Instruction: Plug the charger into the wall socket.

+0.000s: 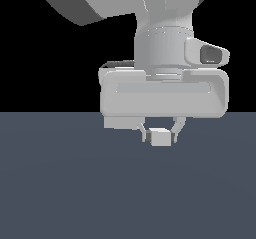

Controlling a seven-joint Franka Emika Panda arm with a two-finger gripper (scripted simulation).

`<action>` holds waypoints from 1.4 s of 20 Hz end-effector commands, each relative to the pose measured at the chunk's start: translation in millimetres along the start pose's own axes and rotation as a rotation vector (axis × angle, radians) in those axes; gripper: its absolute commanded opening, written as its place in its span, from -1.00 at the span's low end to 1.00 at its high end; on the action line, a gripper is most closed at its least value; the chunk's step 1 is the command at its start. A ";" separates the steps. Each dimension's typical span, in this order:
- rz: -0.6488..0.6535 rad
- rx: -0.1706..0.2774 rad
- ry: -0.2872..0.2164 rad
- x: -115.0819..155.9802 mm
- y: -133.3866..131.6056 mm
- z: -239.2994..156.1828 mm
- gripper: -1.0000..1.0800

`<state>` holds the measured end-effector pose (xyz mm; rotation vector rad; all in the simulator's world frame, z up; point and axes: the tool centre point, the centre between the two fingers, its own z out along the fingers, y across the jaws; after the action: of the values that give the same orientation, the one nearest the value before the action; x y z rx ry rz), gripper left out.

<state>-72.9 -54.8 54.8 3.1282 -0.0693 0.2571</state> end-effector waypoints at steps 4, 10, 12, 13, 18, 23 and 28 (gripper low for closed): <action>0.071 -0.012 0.001 11.4 -25.5 -8.6 -1.00; 0.148 -0.025 0.000 26.2 -52.5 -17.4 -1.00; 0.174 -0.030 0.000 31.8 -61.4 -20.3 -1.00; 0.187 -0.032 0.000 34.7 -65.8 -21.7 -1.00; 0.244 -0.042 -0.001 48.1 -84.4 -27.7 -1.00; 0.287 -0.049 -0.002 59.1 -97.5 -31.8 -1.00; 0.312 -0.053 -0.003 66.2 -104.9 -34.0 -1.00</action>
<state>-10.6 45.7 98.3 3.0551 -0.5441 0.2471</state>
